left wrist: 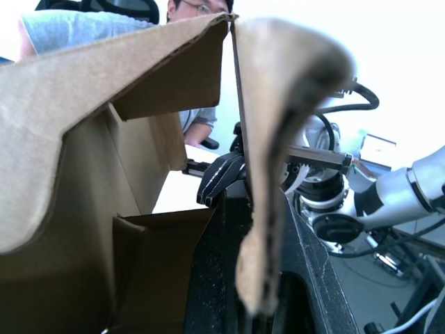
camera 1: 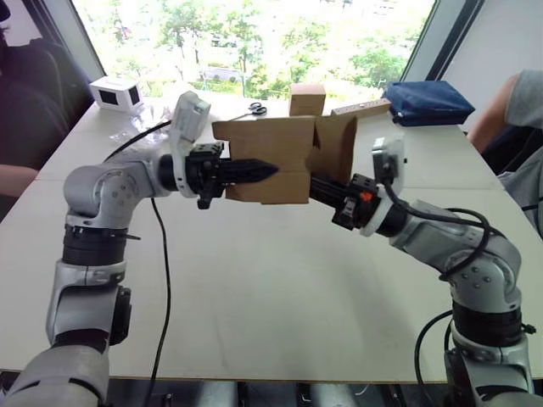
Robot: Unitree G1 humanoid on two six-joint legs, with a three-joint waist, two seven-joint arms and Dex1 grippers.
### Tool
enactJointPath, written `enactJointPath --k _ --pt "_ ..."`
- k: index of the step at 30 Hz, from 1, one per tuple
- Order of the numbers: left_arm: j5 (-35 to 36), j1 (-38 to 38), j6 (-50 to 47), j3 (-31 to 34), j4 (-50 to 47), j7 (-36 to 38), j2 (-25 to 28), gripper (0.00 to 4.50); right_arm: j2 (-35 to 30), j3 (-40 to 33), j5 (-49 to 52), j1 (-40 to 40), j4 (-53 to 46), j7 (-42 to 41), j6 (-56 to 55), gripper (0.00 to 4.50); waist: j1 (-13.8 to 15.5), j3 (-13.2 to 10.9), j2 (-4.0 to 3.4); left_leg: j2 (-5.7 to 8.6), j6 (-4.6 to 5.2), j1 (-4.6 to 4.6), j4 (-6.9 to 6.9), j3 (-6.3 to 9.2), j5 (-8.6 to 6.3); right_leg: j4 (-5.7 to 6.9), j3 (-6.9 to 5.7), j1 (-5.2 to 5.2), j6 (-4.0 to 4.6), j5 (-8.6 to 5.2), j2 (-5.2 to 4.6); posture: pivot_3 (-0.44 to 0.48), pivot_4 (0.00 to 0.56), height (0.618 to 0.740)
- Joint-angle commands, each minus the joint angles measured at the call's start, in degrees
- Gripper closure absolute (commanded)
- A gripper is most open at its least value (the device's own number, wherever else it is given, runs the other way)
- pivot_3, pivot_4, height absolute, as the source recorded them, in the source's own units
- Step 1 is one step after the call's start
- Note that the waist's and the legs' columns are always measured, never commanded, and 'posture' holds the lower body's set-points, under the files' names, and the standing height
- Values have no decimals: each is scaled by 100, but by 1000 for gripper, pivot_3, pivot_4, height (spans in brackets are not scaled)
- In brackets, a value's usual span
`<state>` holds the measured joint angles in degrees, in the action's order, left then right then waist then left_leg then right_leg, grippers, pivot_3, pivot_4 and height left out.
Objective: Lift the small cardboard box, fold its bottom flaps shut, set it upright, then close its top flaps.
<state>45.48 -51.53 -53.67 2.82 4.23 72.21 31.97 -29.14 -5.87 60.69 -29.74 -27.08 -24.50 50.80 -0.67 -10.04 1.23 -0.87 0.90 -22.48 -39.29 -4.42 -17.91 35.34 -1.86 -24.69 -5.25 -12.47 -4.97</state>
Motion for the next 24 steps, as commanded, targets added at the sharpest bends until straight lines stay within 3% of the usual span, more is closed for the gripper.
enactJointPath --k 1,4,7,9,14,19,24 --pt "-140 -187 247 -75 -30 9 42 4500 -179 -121 161 -106 -189 -217 8 4441 11 0 0 1 0 0 0 0 0 0 0 0 0 0 -1 0 150 740" --pt "-327 -287 461 -121 119 43 112 4500 -662 -646 499 -12 -226 -367 130 4441 26 0 1 5 0 -2 -1 0 0 -1 0 1 0 0 -5 0 150 740" --pt "-382 -418 559 -81 267 149 251 4500 -1150 -1534 1997 134 -62 -298 368 4441 19 -1 1 6 3 -3 -1 -1 -2 -5 0 2 0 0 -6 0 150 740" --pt "-342 -478 529 -11 285 180 331 4500 -1235 -1881 2343 130 91 -64 249 4441 18 -2 2 3 3 -3 1 1 -2 -6 -2 1 0 0 -5 0 150 740" --pt "-254 -438 518 53 149 176 422 4500 -967 -1885 1308 106 589 364 -499 4441 -13 -1 2 0 3 4 2 -7 -1 -4 1 2 0 0 -4 0 150 740" --pt "-70 -472 341 95 -138 89 406 4500 -594 -1212 -170 -229 1333 388 -1279 4441 -15 -1 1 0 1 2 1 -5 -1 -2 3 1 0 0 -1 0 150 740" --pt "71 -438 252 101 -279 -33 360 4500 -121 -850 -764 -405 1758 269 -1570 4441 -4 -3 -2 0 1 0 2 -4 0 -2 3 -1 -1 0 0 0 150 740"
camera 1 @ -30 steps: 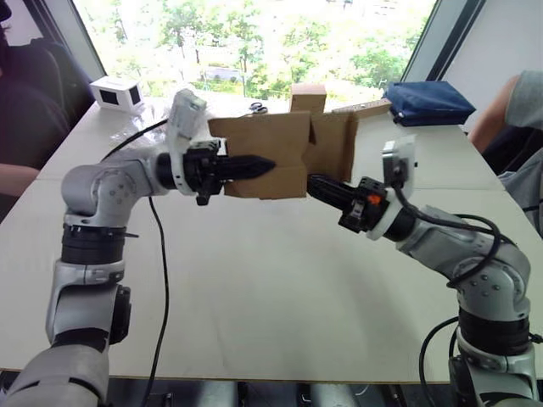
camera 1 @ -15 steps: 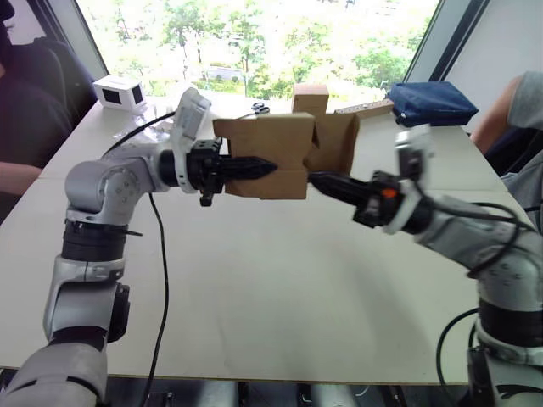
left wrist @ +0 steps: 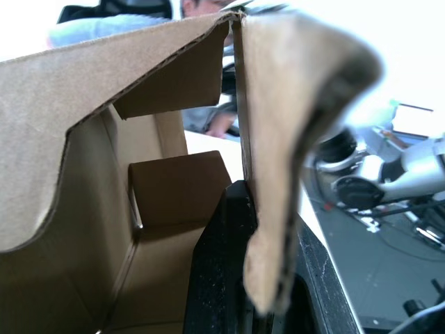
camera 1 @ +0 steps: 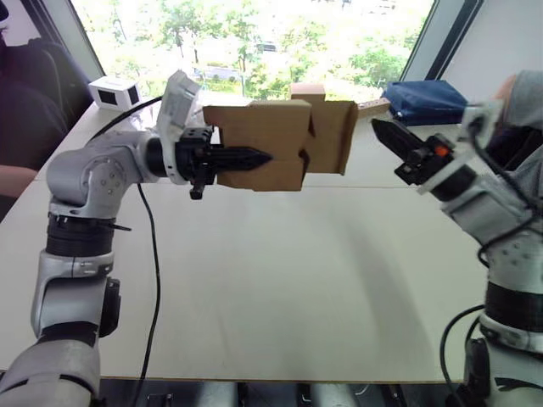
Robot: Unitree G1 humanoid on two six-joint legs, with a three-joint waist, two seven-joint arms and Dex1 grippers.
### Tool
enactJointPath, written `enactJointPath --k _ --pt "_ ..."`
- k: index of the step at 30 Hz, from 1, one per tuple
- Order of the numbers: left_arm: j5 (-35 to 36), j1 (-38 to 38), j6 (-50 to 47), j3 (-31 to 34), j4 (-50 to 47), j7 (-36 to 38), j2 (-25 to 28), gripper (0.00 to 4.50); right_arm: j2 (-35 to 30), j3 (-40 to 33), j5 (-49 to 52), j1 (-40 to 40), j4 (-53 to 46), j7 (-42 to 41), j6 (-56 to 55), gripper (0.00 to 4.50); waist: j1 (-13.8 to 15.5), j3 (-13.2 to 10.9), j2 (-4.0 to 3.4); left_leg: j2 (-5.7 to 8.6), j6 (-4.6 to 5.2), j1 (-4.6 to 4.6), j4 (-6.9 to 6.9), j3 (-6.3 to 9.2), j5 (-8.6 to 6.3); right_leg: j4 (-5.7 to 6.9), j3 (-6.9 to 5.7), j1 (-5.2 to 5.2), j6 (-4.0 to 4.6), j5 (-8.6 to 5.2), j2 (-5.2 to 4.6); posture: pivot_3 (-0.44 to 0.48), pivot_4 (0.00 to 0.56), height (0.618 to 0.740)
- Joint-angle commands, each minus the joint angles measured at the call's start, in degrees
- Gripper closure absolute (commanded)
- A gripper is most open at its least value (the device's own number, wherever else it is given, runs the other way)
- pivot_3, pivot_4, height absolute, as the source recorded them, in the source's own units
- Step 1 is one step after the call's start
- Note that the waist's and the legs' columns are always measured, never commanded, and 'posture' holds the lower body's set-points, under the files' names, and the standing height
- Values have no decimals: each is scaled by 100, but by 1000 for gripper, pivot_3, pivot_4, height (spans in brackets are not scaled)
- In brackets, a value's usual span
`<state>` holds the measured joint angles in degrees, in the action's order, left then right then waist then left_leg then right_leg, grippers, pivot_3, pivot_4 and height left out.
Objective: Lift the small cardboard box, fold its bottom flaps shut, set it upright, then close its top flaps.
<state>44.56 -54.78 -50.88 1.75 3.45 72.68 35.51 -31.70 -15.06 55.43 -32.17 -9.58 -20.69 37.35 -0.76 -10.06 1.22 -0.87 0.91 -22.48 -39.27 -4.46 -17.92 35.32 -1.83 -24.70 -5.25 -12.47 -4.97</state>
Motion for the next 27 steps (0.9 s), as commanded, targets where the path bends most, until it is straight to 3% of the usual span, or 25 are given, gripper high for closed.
enactJointPath --k 1,4,8,13,19,23,25,27 --pt "170 -111 -26 205 -203 -98 4 4500 184 74 -251 -171 17 -139 -219 4441 10 -1 -1 0 0 -1 0 0 0 0 0 -1 0 0 -1 0 150 740" --pt "184 -102 -4 194 -199 -130 14 4500 273 52 -169 -150 -87 -246 -118 4441 14 -1 -2 2 0 -3 -1 0 0 -2 0 0 0 0 -3 0 150 740" --pt "117 -142 136 288 251 -189 3 4500 780 -120 1206 38 -795 -80 367 4441 5 -1 -2 0 0 -1 0 1 0 0 -1 0 0 0 -2 0 150 740" --pt "272 -186 56 355 293 -133 -37 4500 1180 -267 2195 290 -1160 223 443 4441 2 -1 -2 -6 -6 0 0 4 3 6 -4 -1 0 0 4 0 150 740" --pt "347 -158 -25 308 163 -130 -69 4500 1376 -98 2204 505 -1211 242 332 4441 4 -2 -2 0 -4 1 -1 2 3 4 -2 2 0 1 -2 0 150 740" --pt "352 -217 -38 316 217 -130 -64 4500 1510 7 2037 469 -1085 251 239 3368 -7 -2 -3 -2 -5 2 -1 3 3 5 -3 1 0 1 1 0 150 740" --pt "339 -229 -31 317 256 -110 -57 4500 1589 23 2013 436 -1023 249 175 2531 -5 -2 -3 -3 -5 2 -1 3 3 6 -3 1 0 1 2 0 150 740" --pt "334 -233 -29 323 288 -97 -49 4500 1744 -30 2163 404 -960 283 85 2531 -3 -2 -3 -3 -5 2 -1 3 3 7 -3 1 0 0 2 0 150 740"
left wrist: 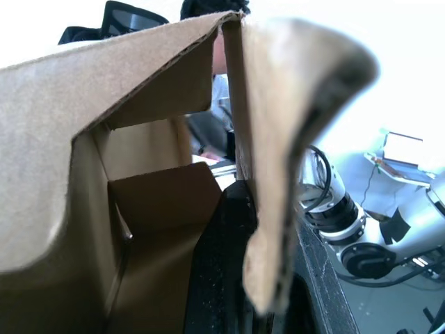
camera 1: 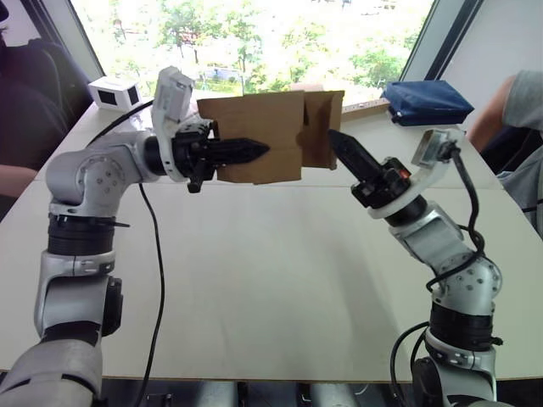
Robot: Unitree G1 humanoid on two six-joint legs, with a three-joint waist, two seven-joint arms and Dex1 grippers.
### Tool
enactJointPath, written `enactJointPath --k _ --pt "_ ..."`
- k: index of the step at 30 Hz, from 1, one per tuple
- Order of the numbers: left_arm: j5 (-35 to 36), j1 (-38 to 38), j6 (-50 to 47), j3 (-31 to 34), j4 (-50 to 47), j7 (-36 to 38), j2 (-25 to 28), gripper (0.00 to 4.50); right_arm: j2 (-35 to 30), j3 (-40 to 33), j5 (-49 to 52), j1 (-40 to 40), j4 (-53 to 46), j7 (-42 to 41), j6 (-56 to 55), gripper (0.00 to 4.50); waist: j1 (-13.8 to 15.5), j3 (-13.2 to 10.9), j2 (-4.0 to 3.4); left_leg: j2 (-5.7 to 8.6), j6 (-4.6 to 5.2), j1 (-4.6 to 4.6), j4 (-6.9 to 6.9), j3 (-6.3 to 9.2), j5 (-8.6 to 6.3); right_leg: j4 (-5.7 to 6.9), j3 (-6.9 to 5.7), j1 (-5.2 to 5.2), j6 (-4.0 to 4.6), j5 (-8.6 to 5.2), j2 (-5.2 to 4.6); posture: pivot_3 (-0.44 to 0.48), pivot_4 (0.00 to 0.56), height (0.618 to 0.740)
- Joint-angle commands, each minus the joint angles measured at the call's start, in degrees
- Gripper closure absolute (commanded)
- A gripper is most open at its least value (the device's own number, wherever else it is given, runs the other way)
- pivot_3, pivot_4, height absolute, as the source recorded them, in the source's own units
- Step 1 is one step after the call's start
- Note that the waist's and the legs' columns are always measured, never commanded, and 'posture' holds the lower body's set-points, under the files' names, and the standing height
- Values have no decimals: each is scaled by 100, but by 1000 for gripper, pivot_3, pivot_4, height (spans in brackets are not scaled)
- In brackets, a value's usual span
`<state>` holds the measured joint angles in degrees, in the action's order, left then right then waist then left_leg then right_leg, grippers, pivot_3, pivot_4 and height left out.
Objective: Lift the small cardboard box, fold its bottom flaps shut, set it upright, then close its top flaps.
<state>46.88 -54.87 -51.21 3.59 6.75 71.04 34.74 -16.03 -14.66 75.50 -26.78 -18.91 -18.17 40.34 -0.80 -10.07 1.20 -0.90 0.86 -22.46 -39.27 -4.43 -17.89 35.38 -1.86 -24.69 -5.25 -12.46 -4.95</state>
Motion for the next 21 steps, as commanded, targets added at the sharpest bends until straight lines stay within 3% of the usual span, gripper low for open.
enactJointPath --k 1,8,12,15,21 --pt "89 -221 9 143 -21 66 40 4500 244 -86 227 -140 -3 47 -231 2531 1 0 0 0 0 0 0 0 0 0 0 0 0 0 0 0 150 740" --pt "123 -225 -1 199 -35 24 49 4500 454 -105 607 -77 -18 134 -249 2531 3 0 0 1 0 0 0 0 0 -1 0 0 0 0 -2 0 150 740" --pt "33 -214 53 203 55 28 128 4500 -81 -20 1186 200 -696 -89 218 2531 13 -2 -3 1 0 -1 1 1 0 -2 -1 0 0 0 -2 0 150 740" --pt "60 -206 37 206 47 58 175 4500 -471 -362 1633 161 -765 75 131 2531 7 -2 -3 2 2 -3 0 0 -1 -6 0 0 0 0 -5 0 150 740" --pt "150 -167 -33 180 -66 77 150 4500 -702 -614 486 -77 373 66 -509 2531 7 -1 -2 2 2 2 0 -1 -1 -2 0 3 0 0 -2 0 150 740"
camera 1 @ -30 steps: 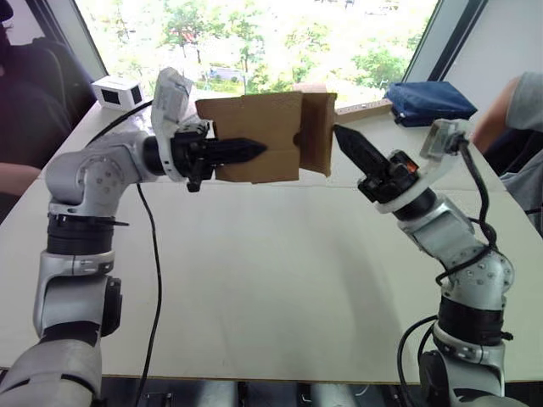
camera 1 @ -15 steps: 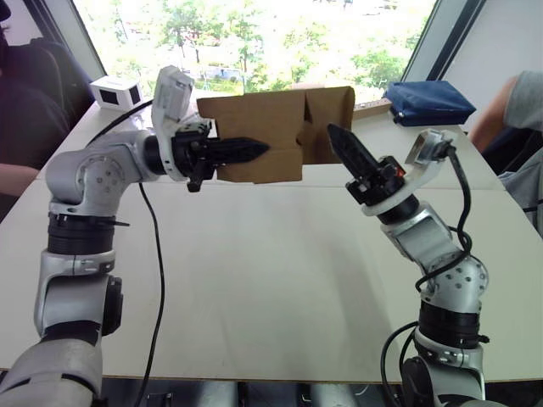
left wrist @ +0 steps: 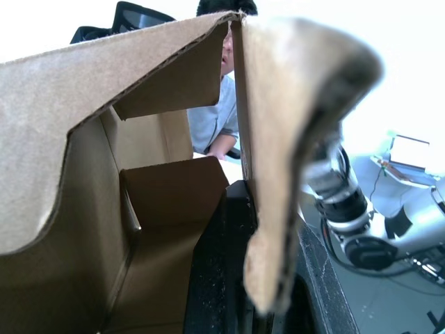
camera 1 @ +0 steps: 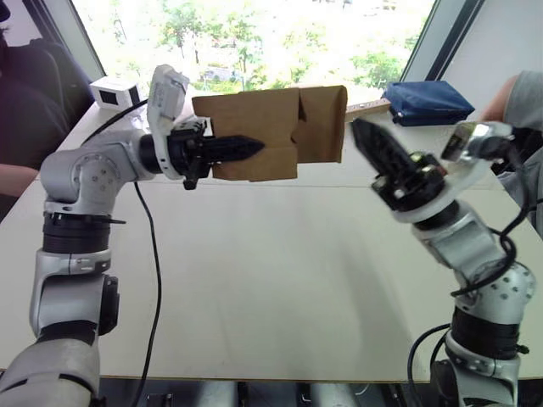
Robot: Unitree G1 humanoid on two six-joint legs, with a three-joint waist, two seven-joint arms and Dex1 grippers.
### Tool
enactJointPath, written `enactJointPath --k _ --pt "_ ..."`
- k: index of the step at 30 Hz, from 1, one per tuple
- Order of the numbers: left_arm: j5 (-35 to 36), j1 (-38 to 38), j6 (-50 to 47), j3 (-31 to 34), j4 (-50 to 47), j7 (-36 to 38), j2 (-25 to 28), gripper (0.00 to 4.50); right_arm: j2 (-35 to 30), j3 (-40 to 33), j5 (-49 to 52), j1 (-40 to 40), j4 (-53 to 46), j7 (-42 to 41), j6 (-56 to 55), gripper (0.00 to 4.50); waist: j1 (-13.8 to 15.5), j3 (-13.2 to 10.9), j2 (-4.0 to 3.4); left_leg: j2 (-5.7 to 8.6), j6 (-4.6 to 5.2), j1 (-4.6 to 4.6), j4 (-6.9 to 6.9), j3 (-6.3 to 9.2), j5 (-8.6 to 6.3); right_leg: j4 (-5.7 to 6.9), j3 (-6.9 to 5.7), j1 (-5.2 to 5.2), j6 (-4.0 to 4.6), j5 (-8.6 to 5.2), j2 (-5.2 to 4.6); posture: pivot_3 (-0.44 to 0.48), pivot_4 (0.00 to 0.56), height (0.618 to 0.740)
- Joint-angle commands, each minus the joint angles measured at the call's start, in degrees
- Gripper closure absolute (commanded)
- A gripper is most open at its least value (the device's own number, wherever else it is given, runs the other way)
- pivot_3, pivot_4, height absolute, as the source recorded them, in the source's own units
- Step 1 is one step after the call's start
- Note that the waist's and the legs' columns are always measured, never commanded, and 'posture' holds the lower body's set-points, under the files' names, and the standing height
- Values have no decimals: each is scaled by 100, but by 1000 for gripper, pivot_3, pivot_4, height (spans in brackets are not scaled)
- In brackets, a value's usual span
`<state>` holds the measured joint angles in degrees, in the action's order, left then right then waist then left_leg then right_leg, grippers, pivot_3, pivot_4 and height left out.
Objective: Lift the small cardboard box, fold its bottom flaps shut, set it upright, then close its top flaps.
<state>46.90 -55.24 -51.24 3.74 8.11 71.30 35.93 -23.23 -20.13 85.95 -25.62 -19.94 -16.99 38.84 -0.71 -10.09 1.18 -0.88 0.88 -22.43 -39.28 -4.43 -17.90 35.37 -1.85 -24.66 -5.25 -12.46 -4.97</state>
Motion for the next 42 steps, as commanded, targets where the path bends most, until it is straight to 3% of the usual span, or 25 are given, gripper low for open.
enactJointPath --k 1,8,17,26,42 --pt "163 -127 -44 162 -227 40 14 4500 40 -13 -754 -268 638 -119 -435 2531 -6 -1 -1 0 0 0 0 -1 0 0 0 0 0 0 1 0 150 740" --pt "174 -123 -106 181 -304 -41 -56 4500 538 359 -1426 -832 1260 -208 -605 2531 -22 -3 -5 -4 -2 -2 2 -2 1 4 4 -8 0 0 6 0 150 740" --pt "222 -135 -116 213 -301 -91 -8 4500 956 360 -800 -794 958 -371 -191 2531 -5 -3 -5 2 -2 -5 0 -3 1 3 3 -6 -1 0 -4 0 150 740" --pt "191 -184 -58 222 -185 -105 -19 4500 1542 366 -364 -594 602 -32 -271 2531 -17 -3 -5 -2 -4 -3 1 -1 2 8 2 -7 0 0 0 0 150 740" --pt "159 -240 -39 216 -97 -130 0 4500 1758 495 -291 -340 482 -87 -297 2531 -15 -3 -6 -1 -3 -3 1 -1 2 7 2 -7 0 0 0 0 150 740"
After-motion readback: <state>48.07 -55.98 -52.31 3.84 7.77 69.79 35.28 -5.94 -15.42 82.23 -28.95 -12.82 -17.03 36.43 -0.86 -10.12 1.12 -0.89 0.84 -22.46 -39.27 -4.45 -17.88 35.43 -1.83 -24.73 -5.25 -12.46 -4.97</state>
